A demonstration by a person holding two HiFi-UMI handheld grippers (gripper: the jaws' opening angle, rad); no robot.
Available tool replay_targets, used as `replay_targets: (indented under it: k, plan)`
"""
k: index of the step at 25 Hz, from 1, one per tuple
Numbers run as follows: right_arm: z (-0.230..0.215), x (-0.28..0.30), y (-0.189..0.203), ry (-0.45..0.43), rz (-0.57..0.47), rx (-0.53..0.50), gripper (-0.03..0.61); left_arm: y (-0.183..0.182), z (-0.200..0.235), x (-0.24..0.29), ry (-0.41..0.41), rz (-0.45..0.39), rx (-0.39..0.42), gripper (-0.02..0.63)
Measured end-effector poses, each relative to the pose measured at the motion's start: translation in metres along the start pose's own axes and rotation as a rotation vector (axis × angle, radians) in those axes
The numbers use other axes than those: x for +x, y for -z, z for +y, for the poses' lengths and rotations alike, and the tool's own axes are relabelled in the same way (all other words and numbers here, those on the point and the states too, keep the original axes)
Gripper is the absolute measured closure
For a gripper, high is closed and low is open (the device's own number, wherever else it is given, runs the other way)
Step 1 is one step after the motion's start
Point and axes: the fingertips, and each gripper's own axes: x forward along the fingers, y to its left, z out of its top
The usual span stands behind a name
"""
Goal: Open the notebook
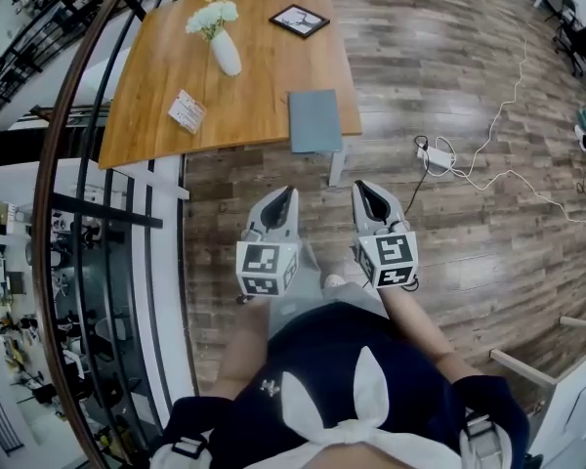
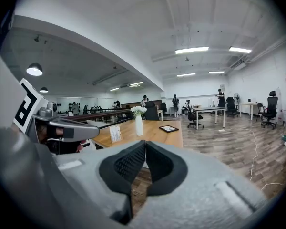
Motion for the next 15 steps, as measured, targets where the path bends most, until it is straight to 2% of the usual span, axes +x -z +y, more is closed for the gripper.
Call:
replay_targets:
  k: [1, 2, 5, 10, 15]
  plan:
    - [-0.003, 0.01, -0.003, 0.005, 0.004, 0.002, 0.572, -0.005, 0.008, 0.008, 0.004, -0.001, 0.003, 0.594]
    - [-0.005, 0.019, -0.006, 0.01, 0.008, 0.004, 0.529, -0.011, 0.017, 0.017, 0.01, -0.004, 0.005, 0.594]
    - [-0.014, 0.047, -0.013, 0.028, 0.012, 0.011, 0.517, -0.023, 0.038, 0.041, 0.03, -0.014, 0.01, 0.594]
    - [-0.024, 0.089, -0.02, 0.062, 0.024, 0.023, 0.437, -0.028, 0.068, 0.076, 0.069, -0.007, 0.005, 0.594]
    - [-0.033, 0.127, -0.023, 0.09, 0.048, 0.046, 0.411, -0.036, 0.095, 0.105, 0.101, 0.004, -0.003, 0.594]
